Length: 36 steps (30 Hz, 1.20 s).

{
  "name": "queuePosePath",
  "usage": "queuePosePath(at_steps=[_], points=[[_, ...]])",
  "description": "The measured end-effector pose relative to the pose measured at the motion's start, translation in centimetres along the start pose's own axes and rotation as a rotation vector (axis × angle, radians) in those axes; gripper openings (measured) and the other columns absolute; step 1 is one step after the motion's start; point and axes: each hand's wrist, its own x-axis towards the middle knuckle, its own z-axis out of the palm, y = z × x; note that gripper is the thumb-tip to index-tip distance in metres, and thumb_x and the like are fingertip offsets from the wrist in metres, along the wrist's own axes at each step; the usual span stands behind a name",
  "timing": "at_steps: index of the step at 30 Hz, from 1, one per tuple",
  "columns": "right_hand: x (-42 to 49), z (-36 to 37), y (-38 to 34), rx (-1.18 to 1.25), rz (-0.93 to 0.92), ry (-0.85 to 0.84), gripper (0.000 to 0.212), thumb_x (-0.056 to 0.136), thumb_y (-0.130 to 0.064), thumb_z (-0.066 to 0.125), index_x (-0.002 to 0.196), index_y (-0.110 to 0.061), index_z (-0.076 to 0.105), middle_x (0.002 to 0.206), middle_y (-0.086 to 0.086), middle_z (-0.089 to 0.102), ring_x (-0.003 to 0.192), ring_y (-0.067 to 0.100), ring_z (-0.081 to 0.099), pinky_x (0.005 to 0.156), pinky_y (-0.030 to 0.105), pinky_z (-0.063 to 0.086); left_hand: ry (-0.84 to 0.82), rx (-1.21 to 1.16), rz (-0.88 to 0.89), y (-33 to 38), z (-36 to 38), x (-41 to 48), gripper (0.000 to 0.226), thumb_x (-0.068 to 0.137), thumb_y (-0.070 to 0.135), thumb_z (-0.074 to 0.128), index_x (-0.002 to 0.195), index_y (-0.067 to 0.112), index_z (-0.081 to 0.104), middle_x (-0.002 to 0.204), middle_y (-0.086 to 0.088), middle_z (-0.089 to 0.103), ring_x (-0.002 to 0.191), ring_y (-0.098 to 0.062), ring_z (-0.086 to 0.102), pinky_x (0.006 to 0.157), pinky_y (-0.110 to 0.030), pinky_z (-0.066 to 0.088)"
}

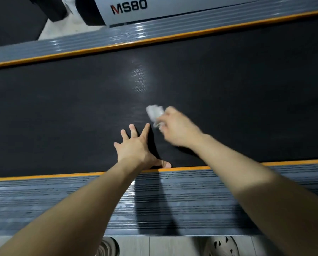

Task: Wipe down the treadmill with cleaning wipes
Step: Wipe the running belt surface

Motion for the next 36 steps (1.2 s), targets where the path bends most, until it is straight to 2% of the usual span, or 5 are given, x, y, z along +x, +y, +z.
queuePosePath(at_steps=[9,16,24,31,36], points=[[1.4,-4.9,8.2,0.026,0.716,0.539,0.026,0.101,-0.013,0.060,0.126,-0.009,0.055,0.122,0.014,0.065,0.115,0.041,0.065,0.090,0.045,0.055,0.091,0.053,0.077,-4.6,-2.5,-0.5,0.146,0.049,0.085,0.089,0.167,0.040,0.017,0.177,0.002,0.018,0.163,-0.023,0.018,0.120,-0.052,0.040],[4.8,4.8,-8.1,-0.016,-0.202,-0.161,0.010,0.095,-0.019,0.063,0.105,-0.017,0.064,0.104,0.003,0.057,0.093,0.032,0.065,0.071,0.038,0.047,0.019,-0.042,-0.077,-6.4,-0.7,-0.8,0.156,0.048,0.100,0.074,0.169,0.045,-0.009,0.181,0.004,-0.009,0.167,-0.024,-0.006,0.125,-0.063,0.028],[2.3,-4.7,9.4,0.121,0.815,0.647,0.030,0.098,-0.017,0.062,0.127,-0.009,0.056,0.115,0.008,0.066,0.106,0.035,0.069,0.081,0.034,0.061,0.020,0.000,-0.084,-6.8,-0.7,-0.9,0.154,0.050,0.106,0.064,0.169,0.044,-0.012,0.181,0.002,-0.013,0.167,-0.025,-0.009,0.127,-0.064,0.024],[5.8,6.7,-8.8,0.061,-0.045,-0.127,0.018,0.094,-0.025,0.062,0.111,-0.023,0.067,0.108,-0.001,0.058,0.097,0.032,0.067,0.073,0.036,0.050,0.045,-0.024,-0.082,-6.9,-0.4,-0.8,0.152,0.050,0.103,0.069,0.169,0.046,-0.007,0.181,0.002,-0.008,0.167,-0.025,-0.005,0.125,-0.066,0.023],[5.3,-1.3,5.3,0.014,0.440,0.283,0.032,0.085,-0.031,0.069,0.113,-0.015,0.066,0.109,0.009,0.067,0.099,0.036,0.071,0.072,0.034,0.050,0.020,-0.011,-0.085,-6.8,-0.6,-0.8,0.154,0.051,0.105,0.067,0.169,0.043,-0.012,0.181,0.002,-0.012,0.167,-0.026,-0.008,0.126,-0.066,0.023]])
